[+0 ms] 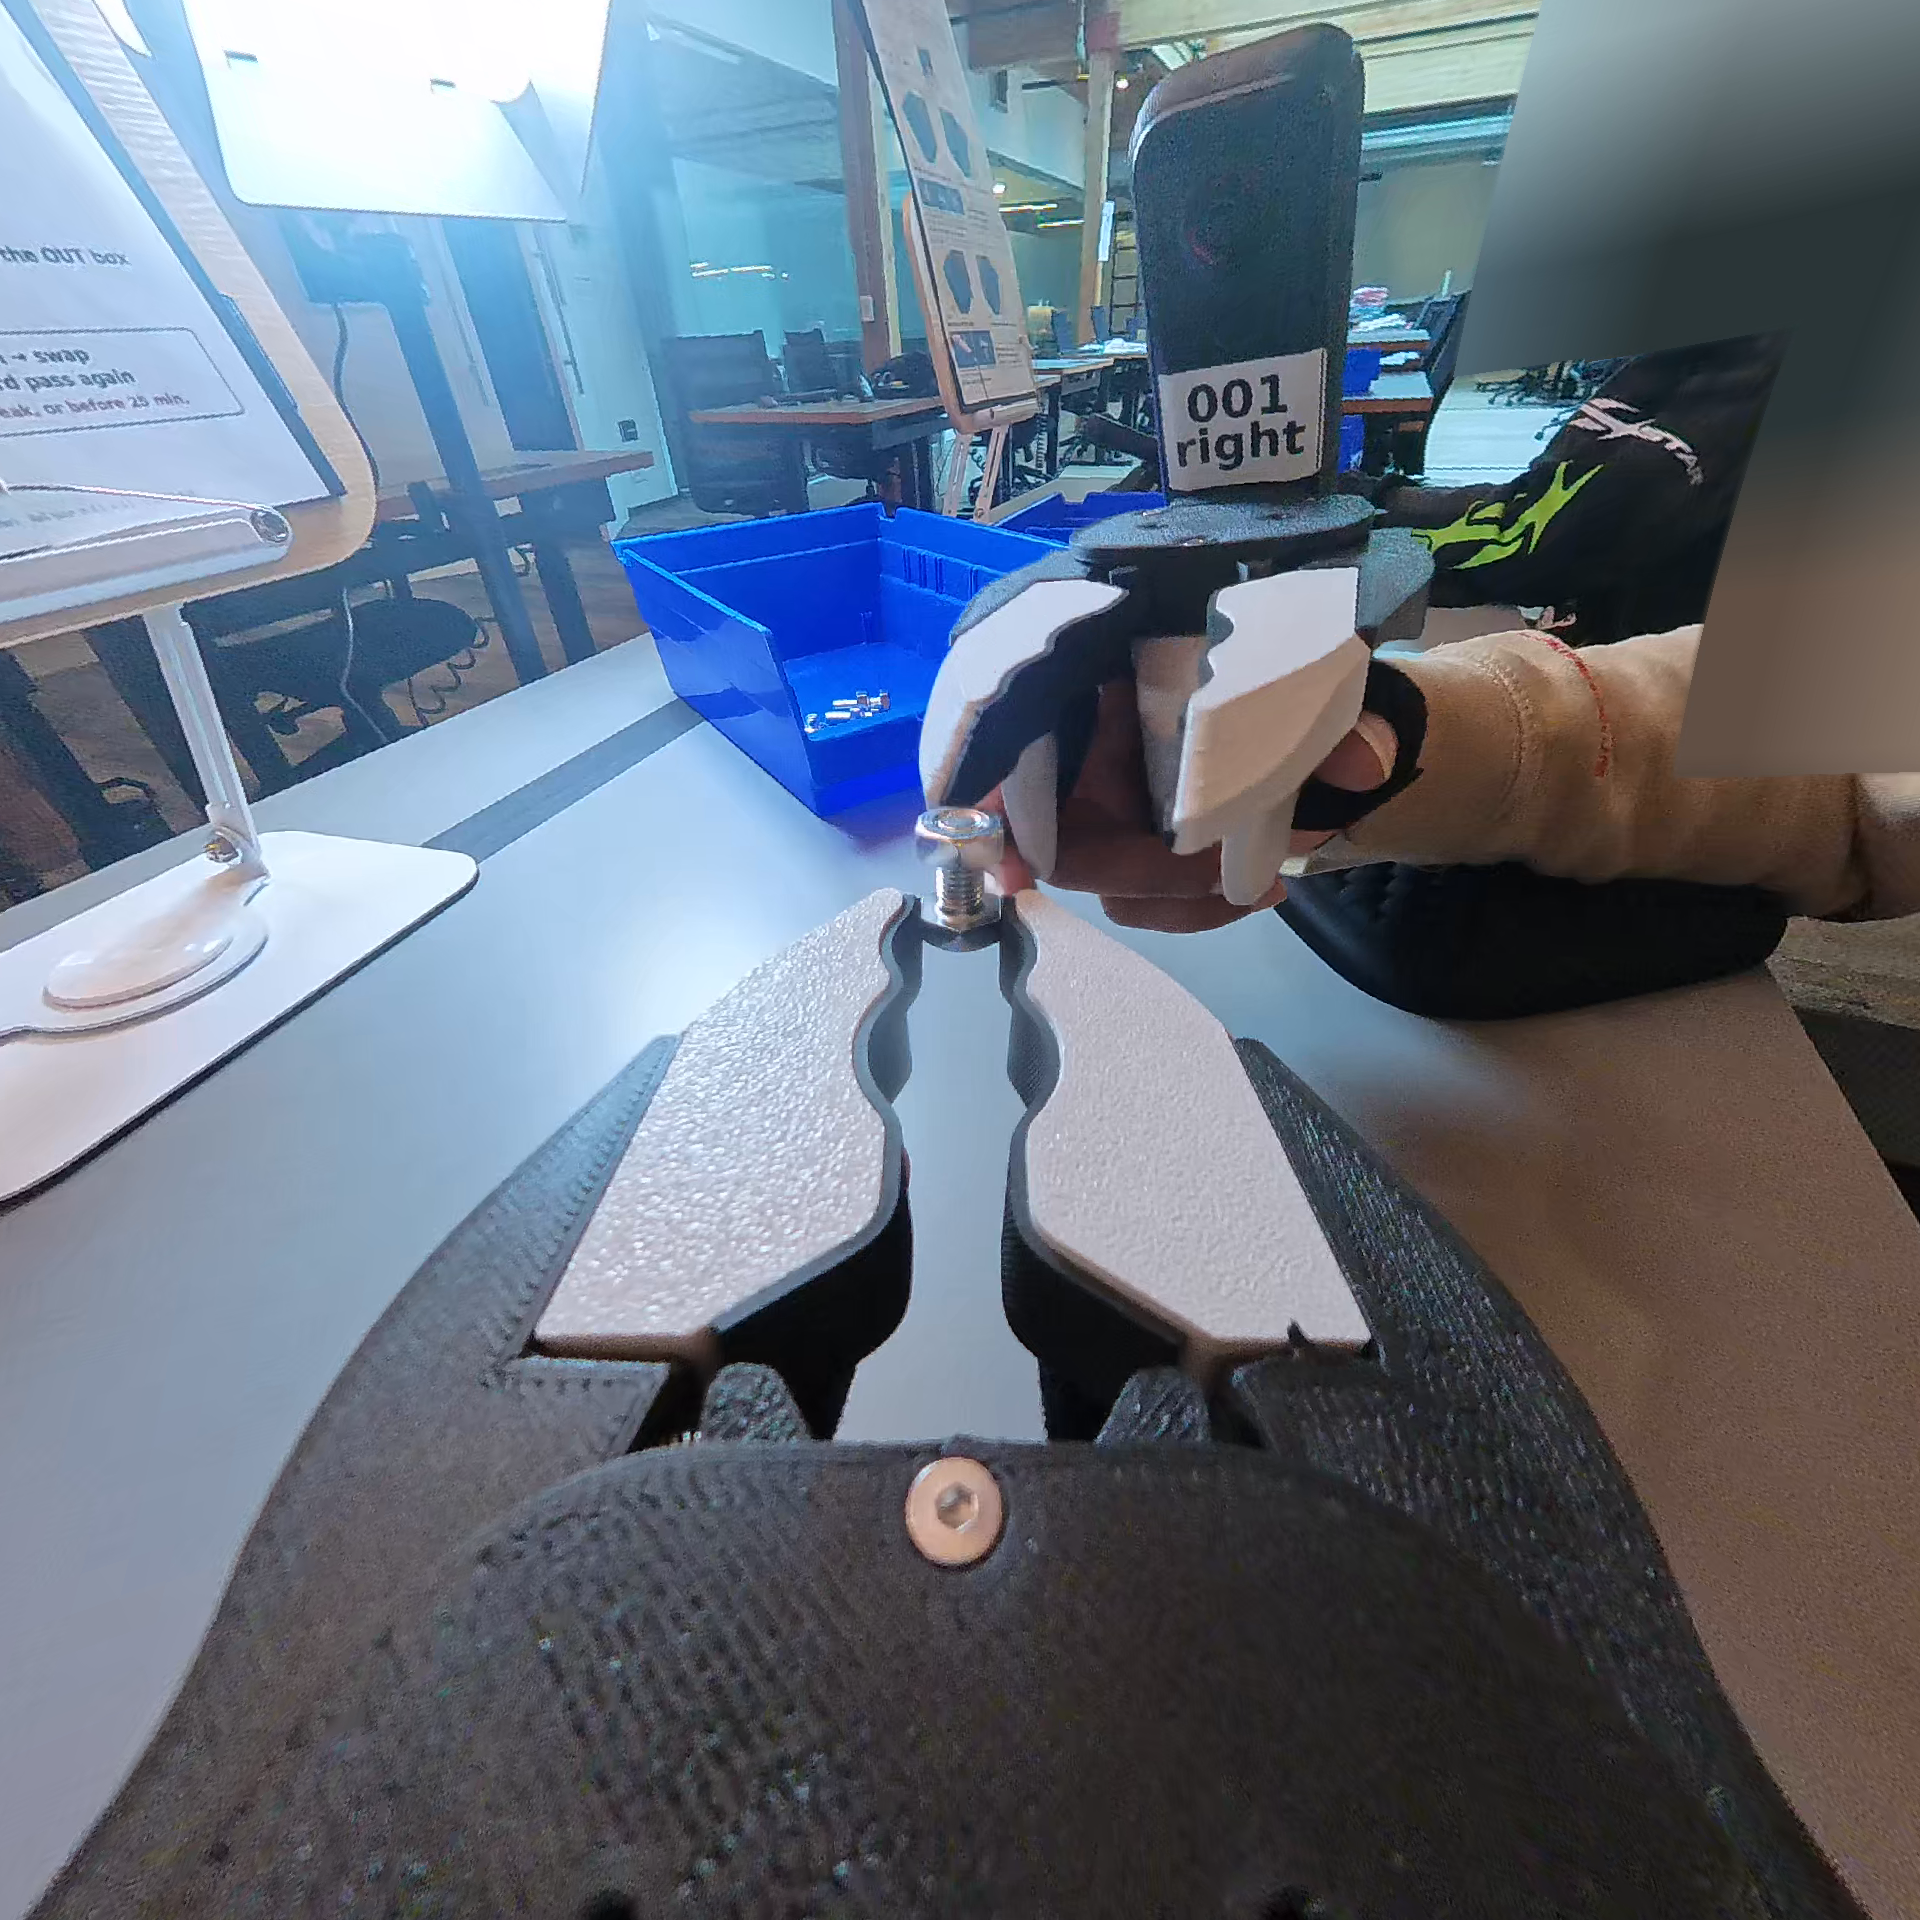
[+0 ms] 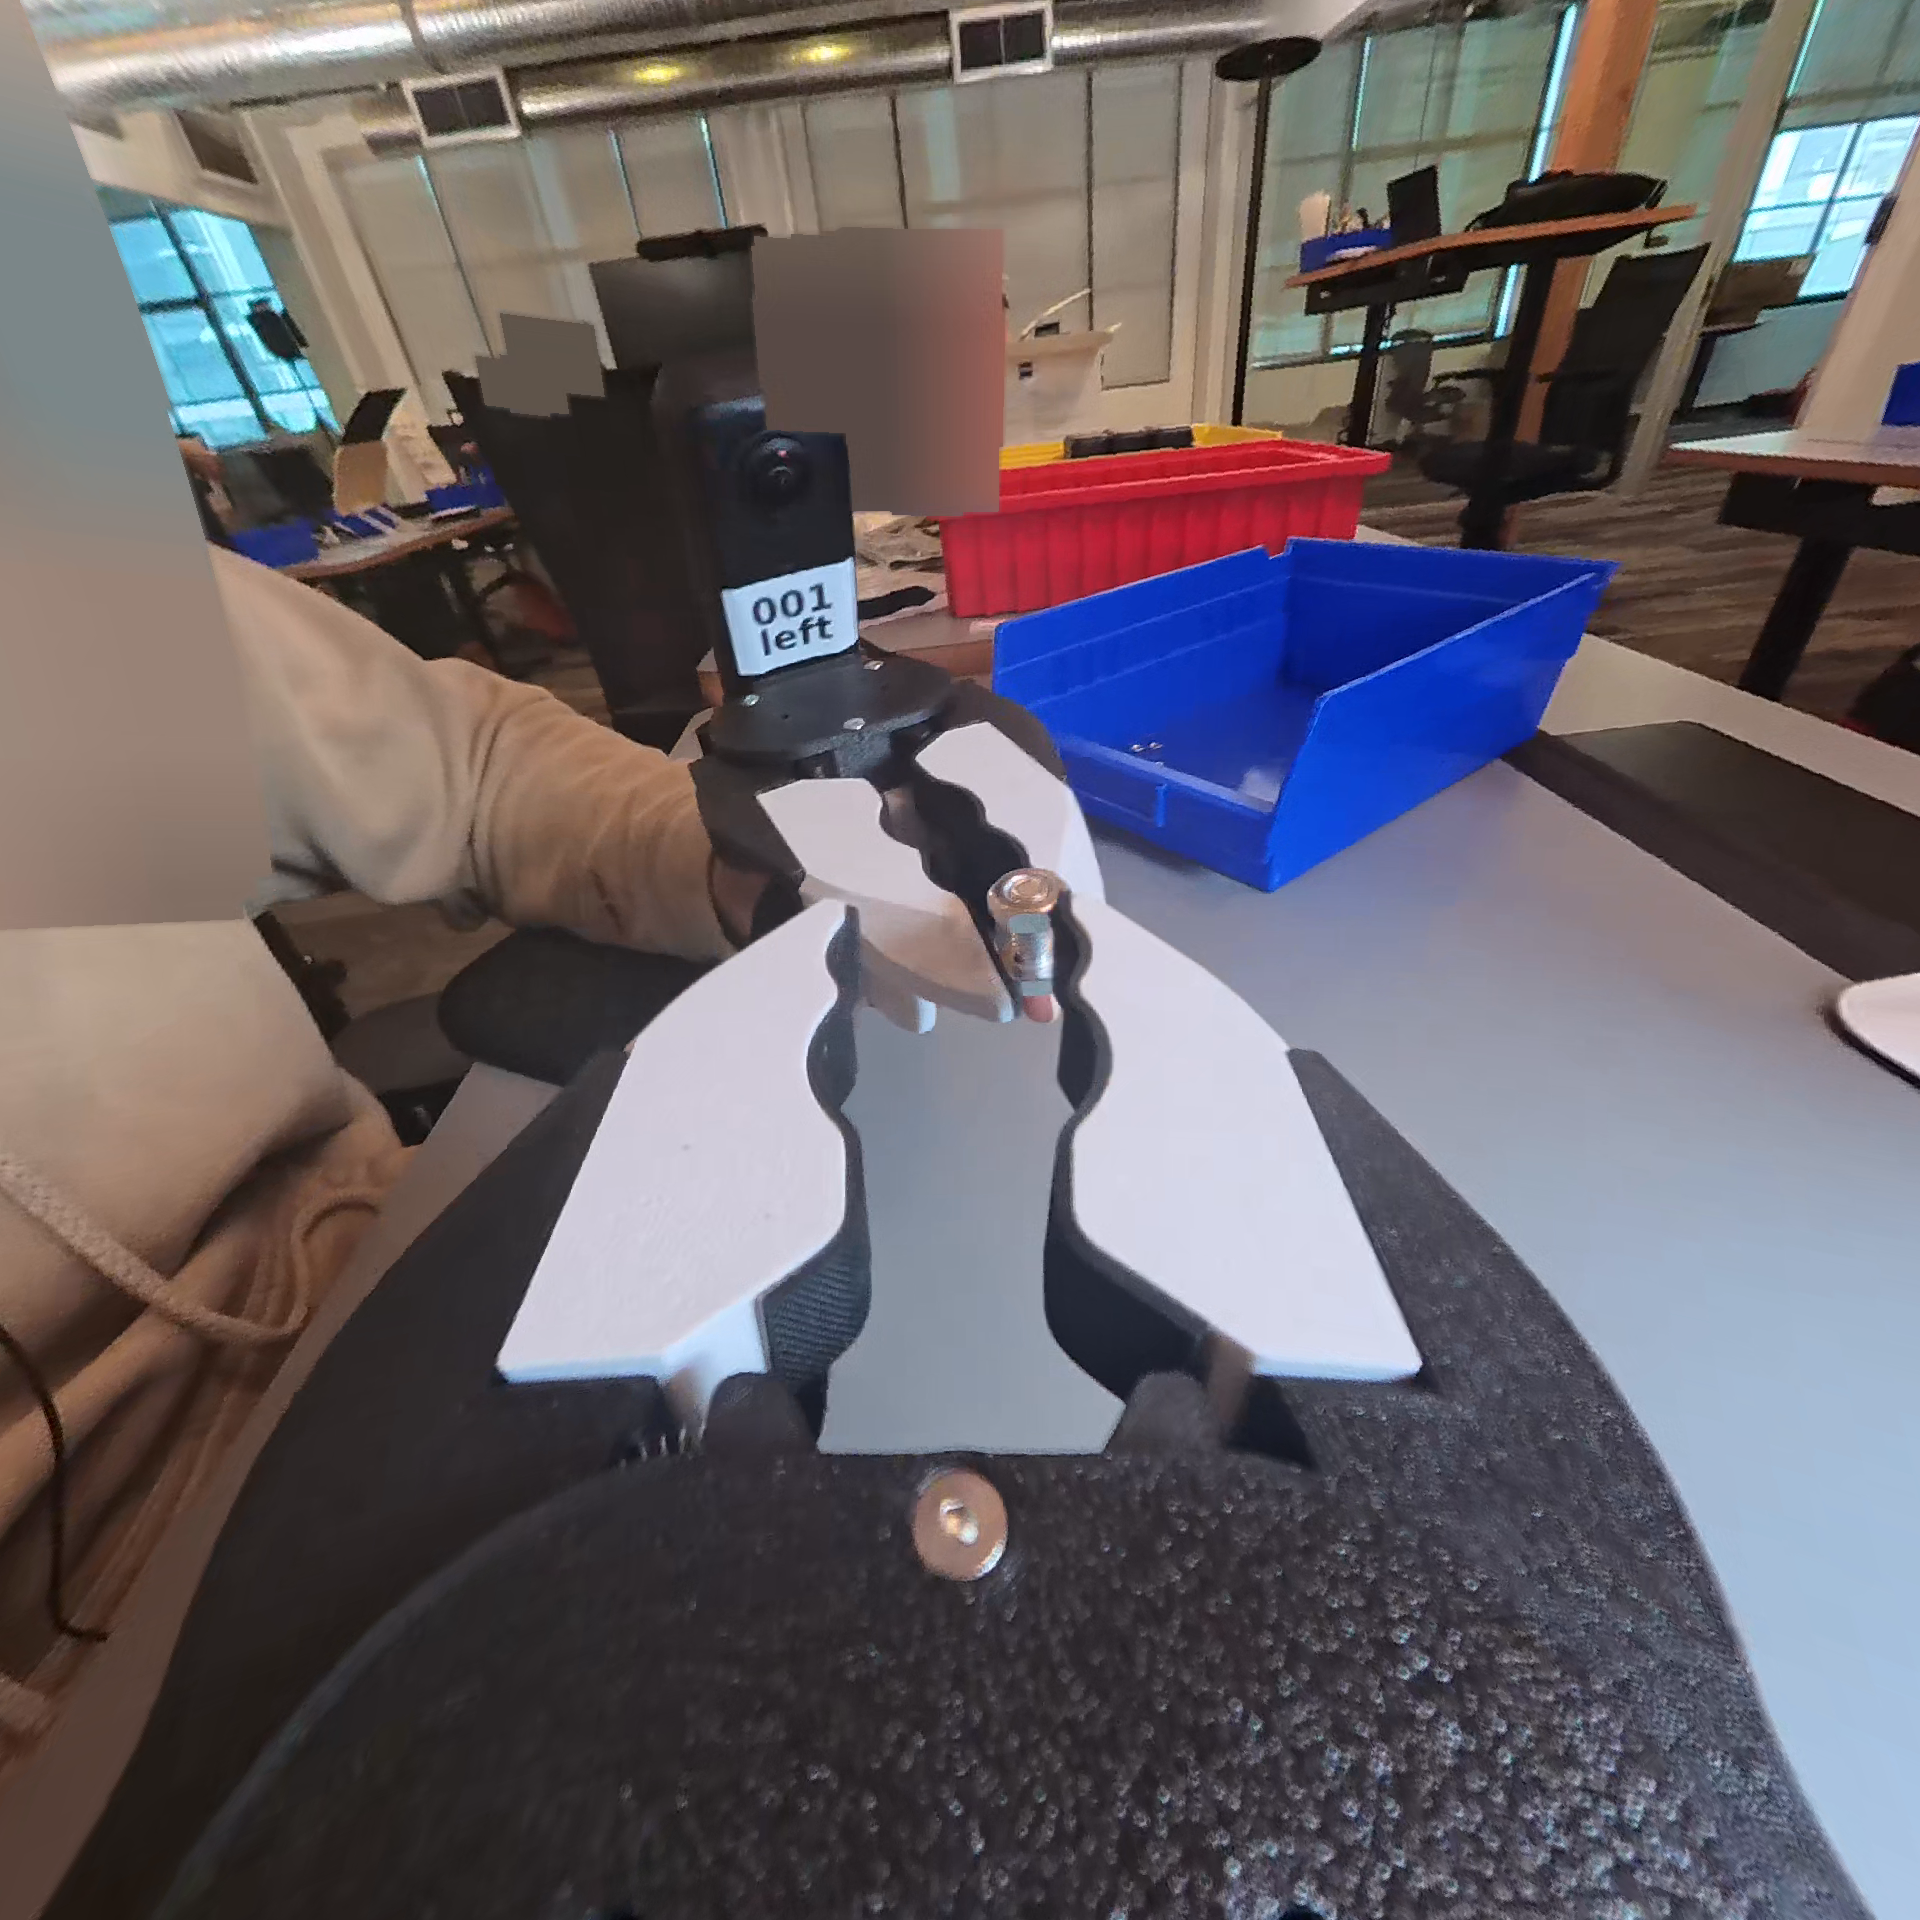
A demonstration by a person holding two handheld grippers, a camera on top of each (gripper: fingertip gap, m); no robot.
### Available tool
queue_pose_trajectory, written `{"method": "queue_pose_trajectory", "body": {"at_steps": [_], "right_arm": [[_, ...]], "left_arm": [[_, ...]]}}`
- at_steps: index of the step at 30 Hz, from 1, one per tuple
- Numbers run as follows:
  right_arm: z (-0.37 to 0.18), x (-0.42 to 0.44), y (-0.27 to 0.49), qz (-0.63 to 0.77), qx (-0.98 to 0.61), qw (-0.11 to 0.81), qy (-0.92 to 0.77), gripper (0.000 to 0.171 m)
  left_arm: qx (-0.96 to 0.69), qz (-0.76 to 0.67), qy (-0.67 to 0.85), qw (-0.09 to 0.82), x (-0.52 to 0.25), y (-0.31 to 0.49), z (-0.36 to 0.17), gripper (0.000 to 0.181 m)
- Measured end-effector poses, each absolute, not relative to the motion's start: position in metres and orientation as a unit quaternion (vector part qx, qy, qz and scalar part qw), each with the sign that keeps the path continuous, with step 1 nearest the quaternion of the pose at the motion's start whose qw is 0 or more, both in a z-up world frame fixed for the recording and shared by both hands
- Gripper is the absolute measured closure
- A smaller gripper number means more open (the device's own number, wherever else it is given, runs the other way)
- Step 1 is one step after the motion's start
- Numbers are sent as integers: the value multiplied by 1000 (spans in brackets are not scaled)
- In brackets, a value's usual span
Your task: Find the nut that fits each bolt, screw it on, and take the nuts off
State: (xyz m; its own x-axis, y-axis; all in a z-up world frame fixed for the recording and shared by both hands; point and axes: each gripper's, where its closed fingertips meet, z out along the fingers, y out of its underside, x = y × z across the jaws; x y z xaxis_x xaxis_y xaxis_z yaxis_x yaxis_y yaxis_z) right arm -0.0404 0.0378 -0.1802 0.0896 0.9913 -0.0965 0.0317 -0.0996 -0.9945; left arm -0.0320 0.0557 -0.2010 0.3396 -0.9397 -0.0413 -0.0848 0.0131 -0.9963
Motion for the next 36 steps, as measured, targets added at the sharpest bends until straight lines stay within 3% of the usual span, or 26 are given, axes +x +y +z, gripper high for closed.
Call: {"method": "queue_pose_trajectory", "body": {"at_steps": [2, 3, 8, 10, 12, 14, 18, 20, 21, 22, 24, 27, 29, 31, 32, 33, 36], "right_arm": [[-178, -37, 26, 508, -533, 472, -484, 165], [-175, -36, 26, 511, -531, 477, -479, 166], [-176, -39, 46, 488, -559, 503, -444, 132], [-181, -41, 38, 490, -555, 488, -462, 137], [-179, -38, 28, 502, -539, 474, -483, 164], [-175, -37, 33, 499, -541, 488, -469, 162], [-178, -40, 46, 485, -562, 501, -445, 133], [-182, -41, 38, 490, -559, 484, -461, 140], [-180, -39, 30, 503, -544, 472, -479, 168], [-176, -38, 24, 517, -533, 463, -483, 171], [-172, -36, 29, 516, -536, 477, -468, 170], [-174, -38, 42, 496, -553, 497, -448, 146], [-180, -41, 44, 486, -564, 495, -448, 140], [-185, -42, 42, 482, -573, 481, -456, 142], [-184, -39, 40, 488, -571, 473, -460, 150], [-179, -36, 32, 510, -552, 462, -471, 171], [-170, -32, 36, 517, -545, 480, -452, 166]], "left_arm": [[-596, -378, 427, 566, -35, 58, -201, 166], [-596, -378, 425, 566, -35, 59, -200, 166], [-592, -378, 434, 564, -32, 55, -201, 166], [-592, -378, 433, 565, -32, 55, -200, 167], [-596, -376, 429, 565, -35, 58, -200, 167], [-596, -378, 427, 565, -35, 59, -200, 166], [-593, -379, 434, 562, -32, 55, -201, 167], [-594, -376, 436, 561, -32, 55, -202, 166], [-598, -374, 432, 563, -34, 57, -202, 167], [-599, -376, 429, 562, -35, 59, -202, 166], [-599, -377, 426, 564, -36, 60, -200, 166], [-596, -378, 433, 561, -33, 57, -201, 166], [-594, -379, 437, 559, -31, 54, -202, 166], [-593, -378, 439, 559, -31, 53, -202, 166], [-593, -378, 438, 560, -32, 54, -202, 167], [-598, -375, 432, 562, -34, 57, -202, 166], [-602, -380, 423, 561, -37, 62, -201, 166]]}}
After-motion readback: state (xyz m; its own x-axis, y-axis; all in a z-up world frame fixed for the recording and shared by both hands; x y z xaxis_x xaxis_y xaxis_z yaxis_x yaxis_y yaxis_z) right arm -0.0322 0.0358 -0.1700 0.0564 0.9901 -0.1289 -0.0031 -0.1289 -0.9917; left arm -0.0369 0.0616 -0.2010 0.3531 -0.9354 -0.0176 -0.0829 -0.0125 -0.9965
